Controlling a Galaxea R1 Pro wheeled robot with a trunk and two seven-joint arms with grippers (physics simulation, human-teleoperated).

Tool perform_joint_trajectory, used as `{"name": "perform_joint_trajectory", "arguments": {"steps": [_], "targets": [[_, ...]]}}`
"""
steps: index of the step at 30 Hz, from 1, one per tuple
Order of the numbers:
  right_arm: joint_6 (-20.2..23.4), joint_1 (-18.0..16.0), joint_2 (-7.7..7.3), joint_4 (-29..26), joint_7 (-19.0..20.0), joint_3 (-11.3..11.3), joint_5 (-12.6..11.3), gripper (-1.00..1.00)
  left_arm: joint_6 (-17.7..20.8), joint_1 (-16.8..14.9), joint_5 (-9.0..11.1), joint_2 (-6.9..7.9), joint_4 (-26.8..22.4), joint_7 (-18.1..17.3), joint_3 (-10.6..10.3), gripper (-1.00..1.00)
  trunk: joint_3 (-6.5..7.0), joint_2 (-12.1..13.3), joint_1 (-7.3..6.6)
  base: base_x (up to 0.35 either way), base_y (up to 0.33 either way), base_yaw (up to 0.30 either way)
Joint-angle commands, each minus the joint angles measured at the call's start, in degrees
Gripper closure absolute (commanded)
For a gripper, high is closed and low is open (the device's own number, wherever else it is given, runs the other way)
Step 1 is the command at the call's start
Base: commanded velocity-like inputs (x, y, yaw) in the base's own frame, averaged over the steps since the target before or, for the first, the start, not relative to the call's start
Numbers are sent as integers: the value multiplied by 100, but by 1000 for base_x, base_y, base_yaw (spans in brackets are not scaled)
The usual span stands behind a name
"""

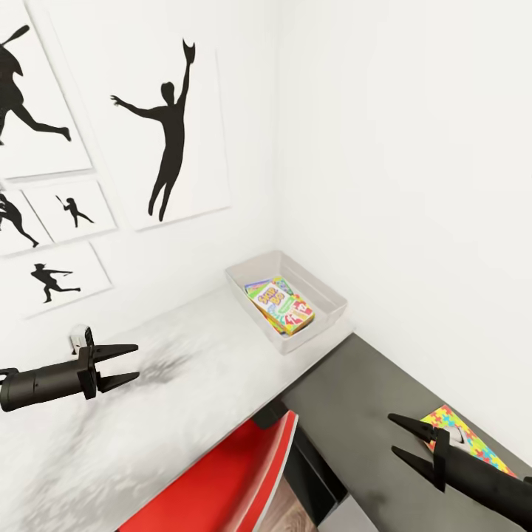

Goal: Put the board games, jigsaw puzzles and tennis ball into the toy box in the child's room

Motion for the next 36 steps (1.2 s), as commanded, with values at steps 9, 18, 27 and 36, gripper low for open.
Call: {"name": "perform_joint_trajectory", "arguments": {"steps": [9,18,27,36], "targets": [[15,3,28,-4,44,-33,672,-100,4,-14,-48,-4,8,-62,-20,-100,75,-11,4,0,0,0],[15,3,75,-4,48,-33,756,-100,4,-14,-48,-5,8,-62,-15,-100,160,-11,4,0,0,0],[15,3,78,-4,46,-31,765,-100,4,-14,-51,-5,8,-61,-18,-100,245,-11,4,0,0,0],[15,3,78,-4,47,-34,765,-100,4,-14,-56,-12,8,-59,-21,-100,330,-11,4,0,0,0]]}}
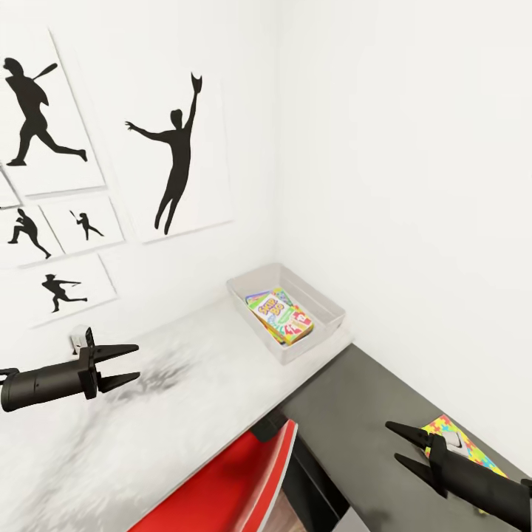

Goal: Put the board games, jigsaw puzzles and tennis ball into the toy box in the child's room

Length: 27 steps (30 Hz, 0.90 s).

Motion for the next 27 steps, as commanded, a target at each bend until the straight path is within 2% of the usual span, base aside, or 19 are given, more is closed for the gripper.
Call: {"name": "perform_joint_trajectory", "arguments": {"steps": [1,27], "targets": [[16,3,-1,-6,24,-9,25,-100,4,-14,-43,4,8,-59,-20,-100,-1,-11,4,0,0,0],[16,3,-1,-6,17,-7,32,-100,4,-14,-43,-4,8,-54,-20,-100,244,-11,4,0,0,0]]}}
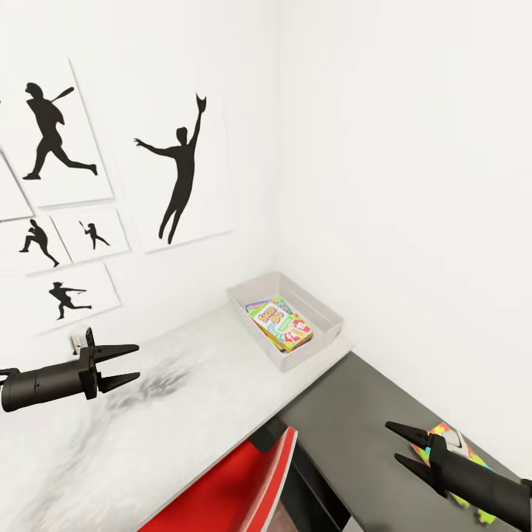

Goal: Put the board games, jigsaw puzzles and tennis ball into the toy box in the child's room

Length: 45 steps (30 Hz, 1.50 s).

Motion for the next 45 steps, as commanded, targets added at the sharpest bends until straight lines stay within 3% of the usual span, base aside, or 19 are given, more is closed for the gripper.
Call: {"name": "perform_joint_trajectory", "arguments": {"steps": [1,16,45], "targets": [[16,3,-1,-6,23,-7,24,-100,4,-14,-42,3,8,-60,-20,-100,-1,-11,4,0,0,0],[16,3,112,-6,14,-3,32,-100,4,-14,-42,1,15,-60,-20,-100,140,-11,4,0,0,0],[16,3,184,-6,6,-16,51,-100,4,-13,-127,-5,26,-50,-64,-100,413,-11,4,0,0,0]]}}
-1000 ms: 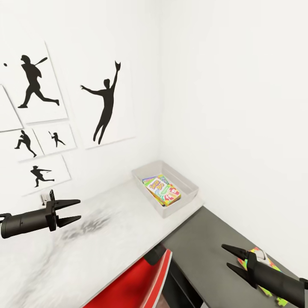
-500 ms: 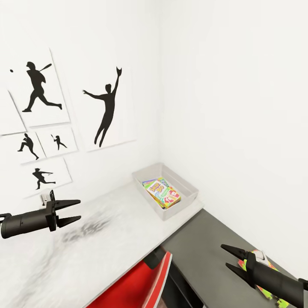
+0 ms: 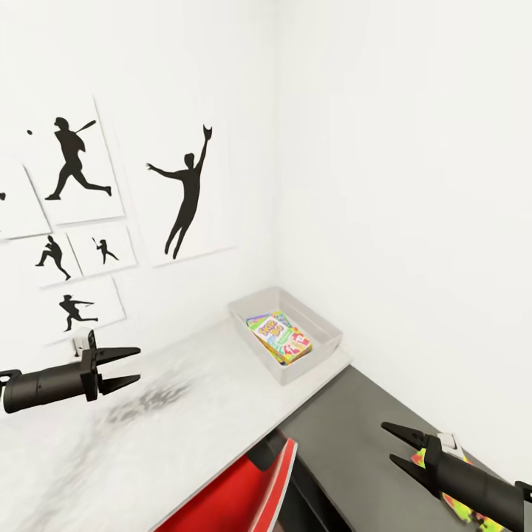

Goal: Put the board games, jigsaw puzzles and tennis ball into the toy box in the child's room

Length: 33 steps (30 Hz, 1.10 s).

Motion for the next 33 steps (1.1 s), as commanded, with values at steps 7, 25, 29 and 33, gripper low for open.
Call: {"name": "perform_joint_trajectory", "arguments": {"steps": [7,25,29,33], "targets": [[16,2,-2,-6,17,-5,22,-100,4,-10,-39,-27,8,-68,-156,-100,54,-12,4,0,0,8],[16,-30,-47,-13,-43,-147,1040,-100,-5,-14,-62,-217,16,-38,-576,-100,224,-12,4,0,0,62],[13,-45,-34,-14,-237,-151,1328,-100,-15,-15,-81,-218,16,-28,-569,-100,261,-12,4,0,0,119],[11,-54,-7,-9,-804,-118,1428,-100,-29,-14,-217,-224,16,-23,-559,-100,295,-12,4,0,0,147]]}}
